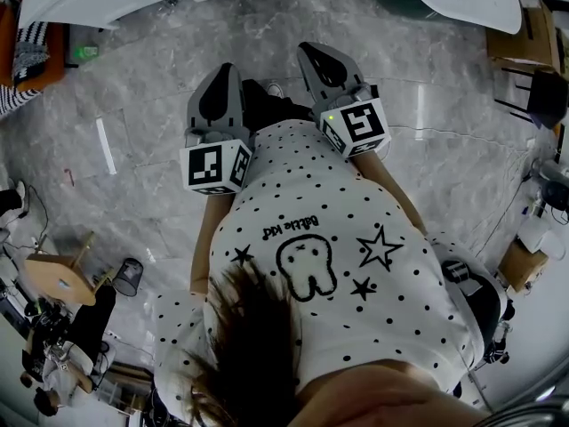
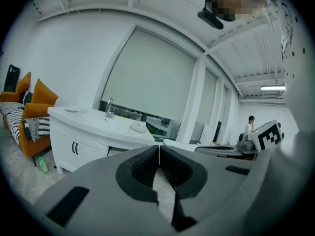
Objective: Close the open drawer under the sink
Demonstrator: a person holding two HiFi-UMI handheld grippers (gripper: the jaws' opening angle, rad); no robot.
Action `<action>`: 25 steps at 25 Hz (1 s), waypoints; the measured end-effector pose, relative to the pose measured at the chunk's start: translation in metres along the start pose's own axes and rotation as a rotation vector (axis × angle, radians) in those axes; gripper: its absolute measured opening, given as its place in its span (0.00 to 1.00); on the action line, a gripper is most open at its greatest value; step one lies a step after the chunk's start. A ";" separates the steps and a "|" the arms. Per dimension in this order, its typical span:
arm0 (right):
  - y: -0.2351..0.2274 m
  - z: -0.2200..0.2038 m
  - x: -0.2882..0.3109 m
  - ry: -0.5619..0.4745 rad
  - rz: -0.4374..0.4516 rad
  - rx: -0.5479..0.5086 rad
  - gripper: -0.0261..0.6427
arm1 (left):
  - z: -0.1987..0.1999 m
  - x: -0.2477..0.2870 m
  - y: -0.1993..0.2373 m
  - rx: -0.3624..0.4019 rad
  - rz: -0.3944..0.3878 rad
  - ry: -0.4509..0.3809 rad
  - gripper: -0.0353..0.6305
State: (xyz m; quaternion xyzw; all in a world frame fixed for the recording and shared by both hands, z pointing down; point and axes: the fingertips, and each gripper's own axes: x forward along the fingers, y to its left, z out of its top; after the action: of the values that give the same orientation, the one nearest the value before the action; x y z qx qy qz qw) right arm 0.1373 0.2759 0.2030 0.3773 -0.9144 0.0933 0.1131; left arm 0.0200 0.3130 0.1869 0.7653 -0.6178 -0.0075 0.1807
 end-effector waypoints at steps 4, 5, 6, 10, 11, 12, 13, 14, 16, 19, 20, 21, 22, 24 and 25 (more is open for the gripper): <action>-0.004 0.001 0.010 0.008 -0.008 0.003 0.06 | 0.002 0.011 0.008 -0.012 -0.010 0.011 0.07; -0.005 0.001 0.013 0.009 -0.014 0.006 0.06 | 0.003 0.014 0.012 -0.019 -0.009 0.013 0.07; -0.007 0.002 0.017 0.009 -0.021 0.010 0.06 | 0.004 0.018 0.016 -0.026 -0.009 0.015 0.07; -0.011 0.007 0.039 0.013 -0.046 0.011 0.06 | 0.014 0.034 0.039 -0.044 -0.012 0.017 0.07; -0.010 0.010 0.046 0.017 -0.049 0.010 0.06 | 0.018 0.038 0.046 -0.048 -0.014 0.021 0.07; -0.008 0.013 0.054 0.022 -0.049 0.009 0.06 | 0.022 0.042 0.053 -0.048 -0.015 0.025 0.07; -0.007 0.015 0.062 0.029 -0.048 0.005 0.06 | 0.026 0.047 0.060 -0.044 -0.017 0.028 0.07; -0.005 0.018 0.069 0.037 -0.046 0.001 0.06 | 0.031 0.051 0.065 -0.037 -0.023 0.030 0.07; -0.002 0.021 0.083 0.049 -0.044 -0.006 0.06 | 0.038 0.060 0.075 -0.025 -0.040 0.038 0.07; -0.004 0.027 0.101 0.052 -0.055 0.003 0.06 | 0.044 0.072 0.088 -0.026 -0.066 0.046 0.07; -0.005 0.028 0.106 0.050 -0.061 0.009 0.06 | 0.046 0.075 0.092 -0.023 -0.071 0.047 0.07; -0.006 0.029 0.111 0.050 -0.066 0.015 0.06 | 0.047 0.078 0.097 -0.020 -0.074 0.050 0.07; -0.005 0.028 0.117 0.052 -0.071 0.021 0.06 | 0.047 0.080 0.103 -0.017 -0.075 0.052 0.07; -0.002 0.025 0.130 0.056 -0.086 0.026 0.06 | 0.047 0.083 0.118 -0.017 -0.074 0.050 0.07; 0.000 0.024 0.136 0.056 -0.095 0.025 0.06 | 0.048 0.085 0.126 -0.017 -0.073 0.048 0.07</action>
State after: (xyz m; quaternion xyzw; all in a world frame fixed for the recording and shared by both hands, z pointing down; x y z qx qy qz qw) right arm 0.0406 0.1788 0.2172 0.4188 -0.8908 0.1097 0.1381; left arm -0.0899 0.1980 0.1965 0.7856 -0.5850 -0.0008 0.2016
